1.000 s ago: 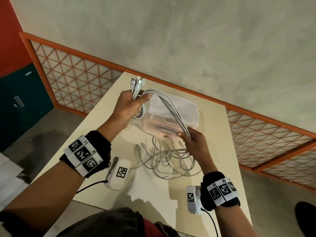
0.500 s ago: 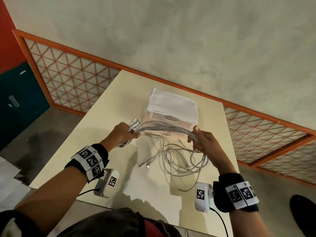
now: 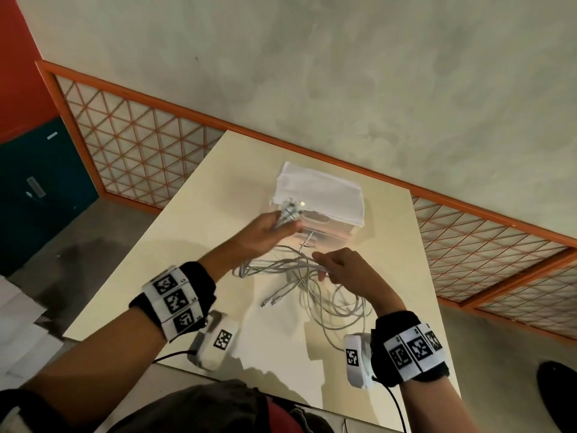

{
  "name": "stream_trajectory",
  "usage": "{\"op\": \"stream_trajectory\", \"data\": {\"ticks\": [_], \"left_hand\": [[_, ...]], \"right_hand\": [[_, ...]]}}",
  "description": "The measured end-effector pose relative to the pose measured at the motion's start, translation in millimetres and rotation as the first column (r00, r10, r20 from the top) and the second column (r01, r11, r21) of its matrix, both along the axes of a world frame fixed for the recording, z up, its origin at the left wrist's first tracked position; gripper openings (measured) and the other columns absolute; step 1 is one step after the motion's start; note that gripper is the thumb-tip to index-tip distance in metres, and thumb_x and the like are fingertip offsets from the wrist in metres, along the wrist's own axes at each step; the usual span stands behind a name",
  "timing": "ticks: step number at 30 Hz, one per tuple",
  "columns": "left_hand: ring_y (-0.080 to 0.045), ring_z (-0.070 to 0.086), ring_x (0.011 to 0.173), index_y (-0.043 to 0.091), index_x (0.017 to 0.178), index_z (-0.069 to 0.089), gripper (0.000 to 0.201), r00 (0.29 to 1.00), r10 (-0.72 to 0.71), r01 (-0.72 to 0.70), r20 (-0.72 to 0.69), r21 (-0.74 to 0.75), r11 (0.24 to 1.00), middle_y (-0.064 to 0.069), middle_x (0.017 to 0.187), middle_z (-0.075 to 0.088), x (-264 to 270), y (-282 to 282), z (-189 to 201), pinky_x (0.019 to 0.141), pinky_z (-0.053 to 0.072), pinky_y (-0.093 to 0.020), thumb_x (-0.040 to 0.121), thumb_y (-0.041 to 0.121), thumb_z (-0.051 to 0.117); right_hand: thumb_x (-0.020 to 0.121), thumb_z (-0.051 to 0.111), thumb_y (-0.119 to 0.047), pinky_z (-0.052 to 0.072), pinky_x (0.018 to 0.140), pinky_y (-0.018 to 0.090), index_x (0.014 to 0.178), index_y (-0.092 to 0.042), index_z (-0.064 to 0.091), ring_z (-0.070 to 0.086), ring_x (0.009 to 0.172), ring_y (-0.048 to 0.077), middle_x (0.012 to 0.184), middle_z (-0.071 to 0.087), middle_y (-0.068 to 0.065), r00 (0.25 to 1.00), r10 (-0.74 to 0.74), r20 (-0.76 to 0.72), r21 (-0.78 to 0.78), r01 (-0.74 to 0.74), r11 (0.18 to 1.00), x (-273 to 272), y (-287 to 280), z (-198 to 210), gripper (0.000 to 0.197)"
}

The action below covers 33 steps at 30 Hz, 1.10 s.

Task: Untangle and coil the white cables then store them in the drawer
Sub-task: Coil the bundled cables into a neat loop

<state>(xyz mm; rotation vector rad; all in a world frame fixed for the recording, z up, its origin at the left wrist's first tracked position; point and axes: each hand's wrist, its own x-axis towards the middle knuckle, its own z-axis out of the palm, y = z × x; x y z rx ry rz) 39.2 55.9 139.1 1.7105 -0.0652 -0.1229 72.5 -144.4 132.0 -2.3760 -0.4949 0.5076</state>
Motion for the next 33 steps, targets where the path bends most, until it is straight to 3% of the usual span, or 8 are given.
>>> {"op": "stream_trajectory", "data": {"ticks": [2,5,9,13,17,20,28,33], "left_hand": [[0.015,0.051,0.046,0.010,0.107,0.059,0.026,0.999,-0.049,0.049,0.012,-0.003,0.999,0.020,0.051,0.055,-4,-23,-3,0.053,0.037,-0.003,0.101,0.020,0.036],[0.005,0.043,0.038,0.014,0.102,0.057,0.029,1.000,-0.017,0.017,0.000,-0.009,1.000,0.014,0.045,0.048,-10,-42,-11,0.048,0.033,-0.011,0.102,0.027,0.031],[-0.003,0.049,0.057,0.029,0.081,0.055,0.031,0.998,0.023,-0.032,0.060,0.147,0.989,0.009,0.065,0.055,-5,-45,-25,0.063,0.039,-0.025,0.099,0.043,0.033],[-0.017,0.055,0.065,0.007,0.085,0.056,0.046,0.989,0.084,-0.101,0.122,0.140,0.985,-0.005,0.070,0.058,1,-35,-20,0.065,0.045,-0.039,0.088,0.052,0.051],[-0.010,0.028,0.050,0.019,0.061,0.034,0.038,0.956,0.210,-0.212,0.205,-0.011,0.977,0.006,0.055,0.029,13,-12,5,0.053,0.025,-0.028,0.090,0.023,0.059],[-0.002,0.026,0.043,0.021,0.059,0.029,0.044,0.925,0.277,-0.275,0.260,-0.042,0.960,0.006,0.053,0.027,22,1,20,0.047,0.026,-0.019,0.091,0.014,0.059],[-0.002,0.021,0.040,0.019,0.058,0.025,0.048,0.891,0.346,-0.302,0.293,-0.187,0.935,0.015,0.041,0.023,28,9,33,0.042,0.024,-0.014,0.091,0.006,0.056],[-0.003,0.019,0.039,0.020,0.058,0.024,0.048,0.911,0.305,-0.268,0.276,-0.163,0.950,0.015,0.043,0.021,26,3,35,0.040,0.022,-0.013,0.091,0.009,0.057]], "right_hand": [[0.099,0.043,-0.037,0.032,0.049,0.014,0.060,-0.014,0.062,0.036,0.036,0.001,0.039,0.042,-0.010,1.000,0.007,-0.030,0.166,-0.002,0.986,0,7,7,0.049],[0.101,0.038,-0.034,0.032,0.046,0.009,0.063,-0.012,0.063,0.037,0.040,0.002,0.051,0.049,-0.007,0.999,0.006,-0.035,0.310,0.005,0.951,0,7,15,0.050],[0.102,0.034,-0.032,0.029,0.043,0.013,0.070,-0.009,0.062,0.035,0.040,0.002,0.046,0.052,-0.011,0.996,0.005,-0.086,0.362,0.027,0.932,-4,4,13,0.049],[0.100,0.031,-0.045,0.037,0.051,0.022,0.073,-0.004,0.057,0.044,0.051,0.014,0.056,0.047,0.003,0.996,-0.060,-0.066,0.391,0.081,0.917,-3,2,4,0.055],[0.100,0.029,-0.047,0.044,0.066,0.020,0.077,-0.007,0.061,0.055,0.062,0.009,0.067,0.060,-0.001,0.989,-0.134,-0.062,0.387,0.147,0.910,1,-16,-3,0.057],[0.100,0.028,-0.046,0.038,0.059,0.011,0.072,0.000,0.059,0.047,0.059,0.011,0.062,0.051,0.004,0.992,-0.115,-0.053,0.383,0.127,0.915,-2,-25,-9,0.063],[0.097,0.046,-0.030,0.042,0.073,0.024,0.086,-0.007,0.066,0.052,0.069,0.013,0.071,0.055,0.002,0.986,-0.067,-0.155,0.513,0.138,0.847,7,-43,-42,0.032],[0.096,0.028,-0.054,0.045,0.071,0.026,0.083,-0.013,0.068,0.054,0.066,0.017,0.064,0.056,0.007,0.945,-0.157,-0.288,0.479,0.284,0.830,6,-46,-36,0.058]]}}
